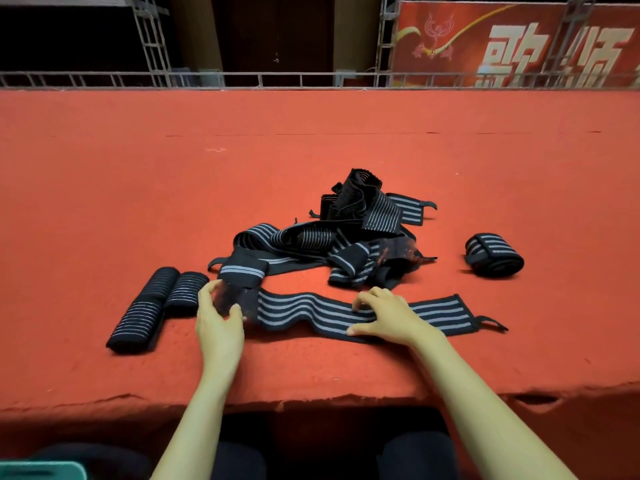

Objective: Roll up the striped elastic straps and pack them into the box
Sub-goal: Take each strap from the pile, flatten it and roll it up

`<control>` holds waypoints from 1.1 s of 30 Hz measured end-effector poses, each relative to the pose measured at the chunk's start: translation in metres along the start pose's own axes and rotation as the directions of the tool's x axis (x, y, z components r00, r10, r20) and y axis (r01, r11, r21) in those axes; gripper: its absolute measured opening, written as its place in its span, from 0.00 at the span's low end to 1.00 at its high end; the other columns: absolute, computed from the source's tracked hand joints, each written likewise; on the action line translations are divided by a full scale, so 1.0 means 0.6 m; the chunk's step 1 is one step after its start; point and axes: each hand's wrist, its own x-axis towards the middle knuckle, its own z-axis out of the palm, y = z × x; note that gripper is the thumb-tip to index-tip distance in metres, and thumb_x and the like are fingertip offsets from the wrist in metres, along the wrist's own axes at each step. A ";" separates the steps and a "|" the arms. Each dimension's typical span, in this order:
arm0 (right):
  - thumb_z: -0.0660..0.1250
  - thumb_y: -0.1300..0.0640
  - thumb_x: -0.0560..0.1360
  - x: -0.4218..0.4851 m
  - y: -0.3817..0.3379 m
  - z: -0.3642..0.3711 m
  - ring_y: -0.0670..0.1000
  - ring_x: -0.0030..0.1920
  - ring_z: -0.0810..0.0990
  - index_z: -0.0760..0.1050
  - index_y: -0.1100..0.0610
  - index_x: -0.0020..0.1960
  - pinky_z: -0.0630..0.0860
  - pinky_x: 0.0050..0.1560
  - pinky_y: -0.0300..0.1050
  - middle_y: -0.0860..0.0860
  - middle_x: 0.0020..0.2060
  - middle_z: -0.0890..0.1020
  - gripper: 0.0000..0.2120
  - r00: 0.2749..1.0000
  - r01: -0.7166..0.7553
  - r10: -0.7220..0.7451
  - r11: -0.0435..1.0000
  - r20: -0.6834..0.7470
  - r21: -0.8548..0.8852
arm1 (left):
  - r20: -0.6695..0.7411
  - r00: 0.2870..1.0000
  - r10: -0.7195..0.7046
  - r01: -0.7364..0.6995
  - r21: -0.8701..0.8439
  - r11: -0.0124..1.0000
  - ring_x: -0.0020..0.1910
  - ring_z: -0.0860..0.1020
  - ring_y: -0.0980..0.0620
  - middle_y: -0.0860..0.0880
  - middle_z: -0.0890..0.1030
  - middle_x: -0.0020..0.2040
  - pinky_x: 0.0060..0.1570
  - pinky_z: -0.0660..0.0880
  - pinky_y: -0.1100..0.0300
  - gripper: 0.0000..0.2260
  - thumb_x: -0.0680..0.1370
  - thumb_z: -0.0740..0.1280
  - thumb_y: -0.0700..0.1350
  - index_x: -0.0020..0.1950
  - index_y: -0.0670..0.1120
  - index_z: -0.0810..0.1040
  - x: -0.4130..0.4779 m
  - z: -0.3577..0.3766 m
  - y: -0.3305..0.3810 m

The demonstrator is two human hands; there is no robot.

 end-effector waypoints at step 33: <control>0.56 0.27 0.70 -0.091 0.068 -0.002 0.57 0.65 0.62 0.65 0.50 0.64 0.56 0.71 0.60 0.52 0.59 0.67 0.33 0.895 -0.428 0.402 0.896 -0.193 -0.121 | 0.668 0.744 -0.019 -0.543 0.622 0.564 0.73 0.56 0.51 0.54 0.63 0.72 0.71 0.48 0.36 0.21 0.81 0.52 0.57 0.74 0.54 0.62 -0.044 0.089 -0.003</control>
